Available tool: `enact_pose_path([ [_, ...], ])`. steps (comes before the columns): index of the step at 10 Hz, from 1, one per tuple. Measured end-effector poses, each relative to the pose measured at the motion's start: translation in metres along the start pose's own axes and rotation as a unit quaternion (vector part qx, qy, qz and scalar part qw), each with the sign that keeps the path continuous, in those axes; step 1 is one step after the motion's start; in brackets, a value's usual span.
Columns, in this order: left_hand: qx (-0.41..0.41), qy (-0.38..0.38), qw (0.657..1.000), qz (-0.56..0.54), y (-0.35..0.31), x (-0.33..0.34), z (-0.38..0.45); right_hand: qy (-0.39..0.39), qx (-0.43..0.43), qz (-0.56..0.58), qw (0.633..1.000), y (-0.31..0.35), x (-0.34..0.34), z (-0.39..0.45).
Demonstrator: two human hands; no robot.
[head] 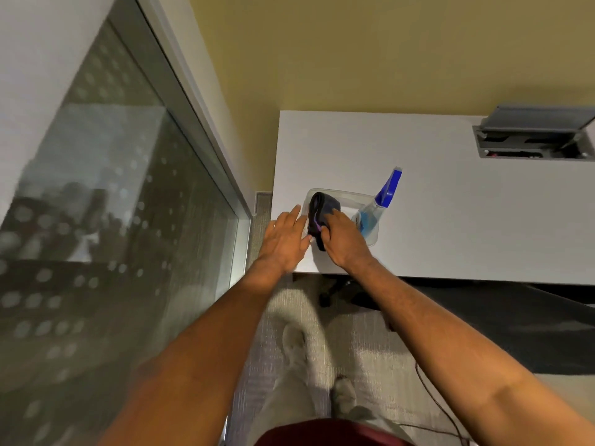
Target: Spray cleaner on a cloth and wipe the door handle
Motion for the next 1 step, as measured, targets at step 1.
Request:
enact_pose_path([
  [1, -0.036, -0.010, 0.999, 0.009, 0.0104, -0.0013, -0.0167, 0.005, -0.003, -0.016, 1.000, 0.0062, -0.0028, -0.0081],
])
Point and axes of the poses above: each hand's wrist, its own z-axis towards the middle knuckle, its own x-axis out of the palm, y = z × x, the point moved 6 cm from there along z, towards the middle knuckle, and after that the axes turned 15 degrees about -x, right-handed, at the moved point
